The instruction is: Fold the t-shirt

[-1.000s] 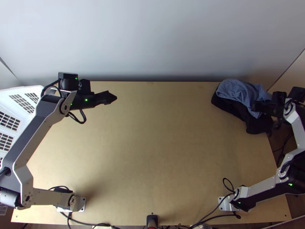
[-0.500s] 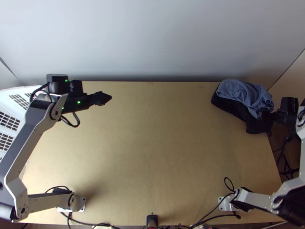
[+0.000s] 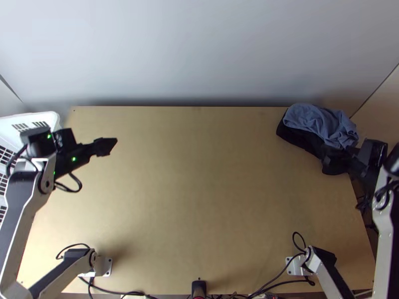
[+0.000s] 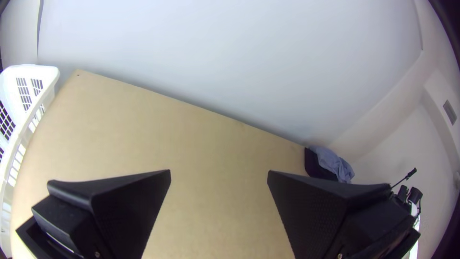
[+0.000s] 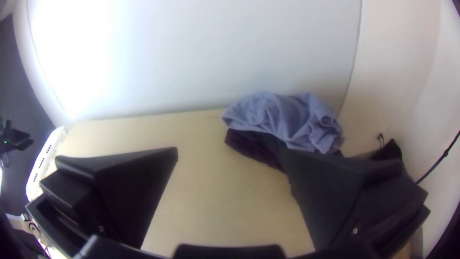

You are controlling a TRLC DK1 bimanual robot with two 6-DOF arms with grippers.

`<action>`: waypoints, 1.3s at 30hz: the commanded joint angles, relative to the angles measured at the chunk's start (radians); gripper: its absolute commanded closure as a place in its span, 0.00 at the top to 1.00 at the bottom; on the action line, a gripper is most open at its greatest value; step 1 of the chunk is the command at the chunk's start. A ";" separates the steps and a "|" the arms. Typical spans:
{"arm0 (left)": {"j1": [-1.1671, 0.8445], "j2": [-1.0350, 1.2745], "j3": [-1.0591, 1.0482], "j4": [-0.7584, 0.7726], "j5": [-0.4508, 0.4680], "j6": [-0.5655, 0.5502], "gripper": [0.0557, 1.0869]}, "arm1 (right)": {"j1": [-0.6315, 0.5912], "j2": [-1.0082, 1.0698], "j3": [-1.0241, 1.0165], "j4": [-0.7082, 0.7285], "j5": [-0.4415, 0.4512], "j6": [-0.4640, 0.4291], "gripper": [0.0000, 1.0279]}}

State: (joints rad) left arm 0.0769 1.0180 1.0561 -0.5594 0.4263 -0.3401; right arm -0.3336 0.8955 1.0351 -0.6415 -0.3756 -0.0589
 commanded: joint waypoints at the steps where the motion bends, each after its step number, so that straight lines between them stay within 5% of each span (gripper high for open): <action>1: 0.080 -0.170 -0.194 0.078 -0.001 0.019 0.95 | 0.091 -0.190 -0.168 0.109 -0.002 0.093 0.97; 15: 0.110 -0.506 -0.588 0.385 -0.066 -0.013 0.95 | 0.232 -0.510 -0.581 0.401 0.023 0.189 0.97; 30: 0.101 -0.716 -0.910 0.701 -0.123 -0.002 0.95 | 0.427 -0.527 -0.894 0.793 0.121 0.143 0.96; 39: 0.096 -1.006 -0.979 0.622 -0.176 -0.002 0.95 | 0.441 -0.708 -0.938 0.695 0.129 0.136 0.96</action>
State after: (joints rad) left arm 0.1776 0.1879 0.1265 0.1112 0.2821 -0.3401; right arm 0.0883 0.3111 0.1402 0.1020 -0.2584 0.0814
